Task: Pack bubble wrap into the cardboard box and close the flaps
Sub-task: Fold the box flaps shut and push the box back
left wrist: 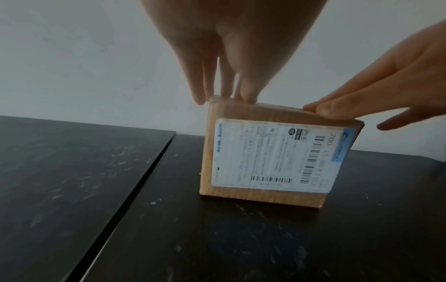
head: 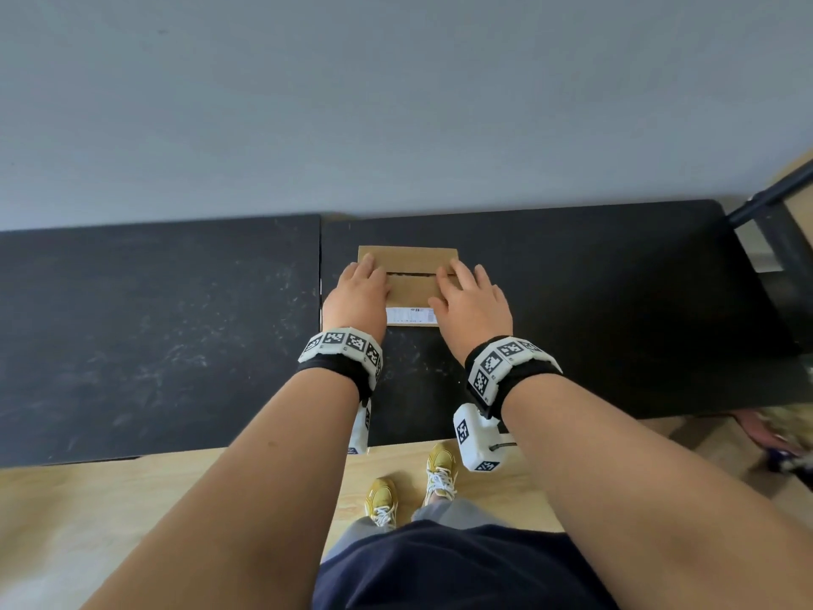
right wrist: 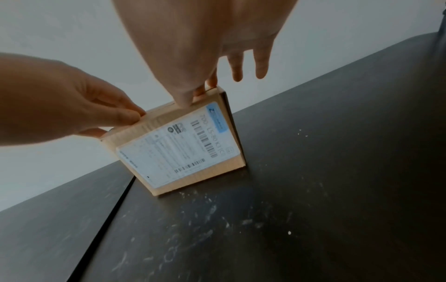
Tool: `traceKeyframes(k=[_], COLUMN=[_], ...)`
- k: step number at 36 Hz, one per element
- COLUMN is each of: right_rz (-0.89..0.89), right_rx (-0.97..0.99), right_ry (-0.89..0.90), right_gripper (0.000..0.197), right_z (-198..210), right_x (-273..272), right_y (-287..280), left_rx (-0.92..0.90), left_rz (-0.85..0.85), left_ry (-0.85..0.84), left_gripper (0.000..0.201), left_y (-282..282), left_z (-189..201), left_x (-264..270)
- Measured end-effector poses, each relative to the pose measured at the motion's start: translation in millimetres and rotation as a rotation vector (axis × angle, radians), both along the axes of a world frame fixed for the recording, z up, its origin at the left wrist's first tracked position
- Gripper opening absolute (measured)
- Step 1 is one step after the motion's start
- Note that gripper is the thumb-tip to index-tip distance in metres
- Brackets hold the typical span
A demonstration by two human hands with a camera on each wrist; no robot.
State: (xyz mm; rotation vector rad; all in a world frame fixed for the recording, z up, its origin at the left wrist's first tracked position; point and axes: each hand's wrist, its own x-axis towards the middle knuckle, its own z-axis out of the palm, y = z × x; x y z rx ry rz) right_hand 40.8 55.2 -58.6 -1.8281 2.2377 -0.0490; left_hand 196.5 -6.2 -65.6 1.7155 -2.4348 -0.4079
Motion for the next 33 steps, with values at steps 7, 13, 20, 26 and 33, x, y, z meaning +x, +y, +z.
traceKeyframes(k=[7,13,20,26,33], right_rz=[0.002,0.020,0.023,0.013,-0.002], right_rx=[-0.032,-0.062,-0.079,-0.072,-0.063], right_ry=[-0.001,0.048,0.033,0.041,0.047], right_gripper=[0.060,0.058,0.054,0.057,0.057], right_z=[-6.0,-10.6,-7.7,-0.6,2.7], right_x=[-0.1,-8.2,-19.6,-32.1,-42.3], right_y=[-4.4,-21.3,-63.8,-104.5,-139.4], left_rx=[0.111,0.126,0.124,0.095,0.023], left_rz=[-0.007,-0.042,-0.041,-0.048,-0.034], left_ry=[-0.024,0.030,-0.036,-0.088,-0.134], left_gripper=[0.038,0.054,0.055,0.054,0.053], left_y=[-2.5,-9.3,-47.5,-86.4,-115.4], left_z=[4.6,2.7,8.2,16.1,19.5], left_x=[1.2,8.4,0.8,-13.5,-26.1])
